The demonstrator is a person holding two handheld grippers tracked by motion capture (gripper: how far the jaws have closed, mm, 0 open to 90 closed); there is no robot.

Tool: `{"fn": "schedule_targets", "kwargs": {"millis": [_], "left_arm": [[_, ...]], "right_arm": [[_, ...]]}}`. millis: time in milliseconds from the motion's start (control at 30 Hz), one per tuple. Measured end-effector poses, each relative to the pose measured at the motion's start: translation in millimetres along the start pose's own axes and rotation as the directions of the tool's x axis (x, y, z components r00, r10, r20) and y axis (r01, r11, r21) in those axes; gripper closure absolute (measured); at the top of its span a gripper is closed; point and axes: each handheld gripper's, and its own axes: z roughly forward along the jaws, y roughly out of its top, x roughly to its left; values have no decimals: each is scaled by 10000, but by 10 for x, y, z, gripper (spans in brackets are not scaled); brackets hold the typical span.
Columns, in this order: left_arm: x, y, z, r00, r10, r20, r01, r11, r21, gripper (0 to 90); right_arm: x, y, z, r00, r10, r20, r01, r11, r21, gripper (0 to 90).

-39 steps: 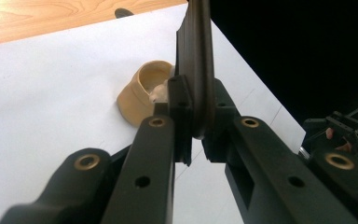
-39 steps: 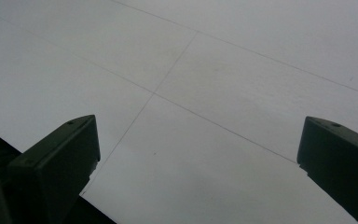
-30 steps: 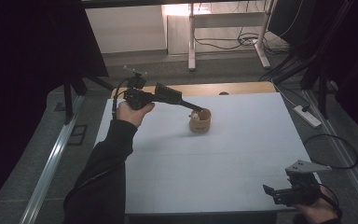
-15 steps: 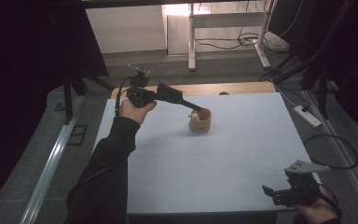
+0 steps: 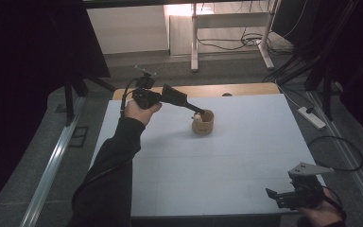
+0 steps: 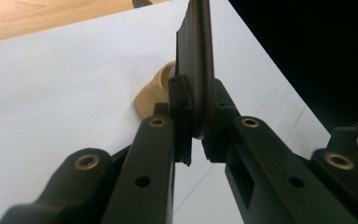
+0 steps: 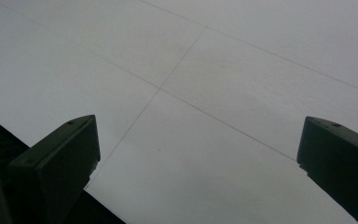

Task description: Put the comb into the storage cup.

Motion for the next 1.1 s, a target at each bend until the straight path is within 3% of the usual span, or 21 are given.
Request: {"fn": "schedule_targets", "kwargs": {"millis": [1100], "left_arm": [[45,2,407,9999,-92,-124,100,9976,683,828]], "right_arm": [[-6,-2,4,9999,-12,-112,13,10000,80,0]]}}
